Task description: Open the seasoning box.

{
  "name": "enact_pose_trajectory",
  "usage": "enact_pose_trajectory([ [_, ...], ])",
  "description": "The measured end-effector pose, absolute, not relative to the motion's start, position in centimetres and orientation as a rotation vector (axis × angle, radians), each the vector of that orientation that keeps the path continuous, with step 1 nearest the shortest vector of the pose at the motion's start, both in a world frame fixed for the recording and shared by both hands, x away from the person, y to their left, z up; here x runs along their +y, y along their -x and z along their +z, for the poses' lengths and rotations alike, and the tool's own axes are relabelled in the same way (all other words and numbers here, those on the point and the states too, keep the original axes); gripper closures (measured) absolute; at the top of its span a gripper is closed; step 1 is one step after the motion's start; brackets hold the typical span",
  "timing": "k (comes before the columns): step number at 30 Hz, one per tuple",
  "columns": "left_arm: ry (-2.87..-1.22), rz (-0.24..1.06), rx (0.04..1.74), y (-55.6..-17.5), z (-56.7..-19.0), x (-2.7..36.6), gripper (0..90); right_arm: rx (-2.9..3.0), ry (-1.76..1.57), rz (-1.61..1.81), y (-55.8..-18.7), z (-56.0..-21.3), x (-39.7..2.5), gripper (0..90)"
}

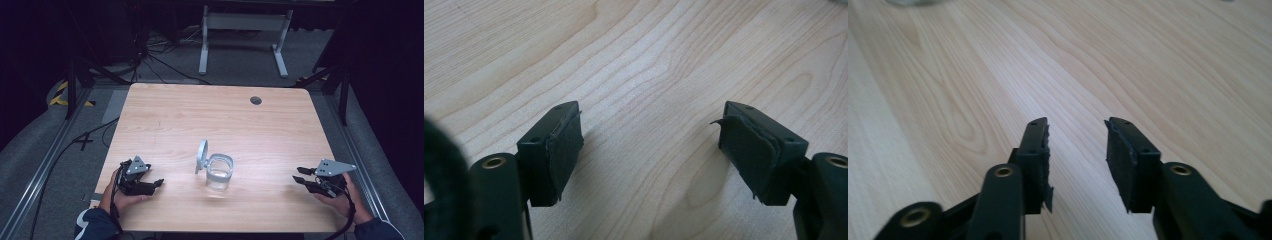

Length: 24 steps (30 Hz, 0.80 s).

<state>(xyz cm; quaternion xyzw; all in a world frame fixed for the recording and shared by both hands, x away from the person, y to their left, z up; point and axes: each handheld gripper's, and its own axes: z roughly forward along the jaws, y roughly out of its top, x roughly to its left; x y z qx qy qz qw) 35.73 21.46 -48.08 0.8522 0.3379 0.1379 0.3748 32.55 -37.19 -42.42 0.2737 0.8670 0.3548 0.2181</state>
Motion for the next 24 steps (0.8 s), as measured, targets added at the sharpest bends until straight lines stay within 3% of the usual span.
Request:
enact_pose_trajectory([
  [4, -2.182, 0.353, 0.865, -35.7, -48.1, 21.5, 25.5, 2.376, -0.845, 0.987, -32.4, -43.6, -38.9, 53.2],
  [5, -2.182, 0.348, 0.868, -35.7, -48.1, 21.5, 25.5, 2.37, -0.877, 0.979, -32.3, -44.3, -39.7, 46.8],
  [8, -2.183, 0.347, 0.869, -35.7, -48.1, 21.5, 25.5, 2.377, -0.911, 0.992, -32.2, -44.9, -40.3, 45.9],
  [17, -2.181, 0.346, 0.873, -35.5, -48.1, 21.7, 25.4, 2.362, -1.013, 1.045, -31.4, -46.6, -41.8, 27.6],
  [24, -2.181, 0.365, 0.878, -35.4, -48.1, 21.7, 24.6, 2.36, -1.033, 1.04, -31.6, -46.7, -41.8, 26.1],
])
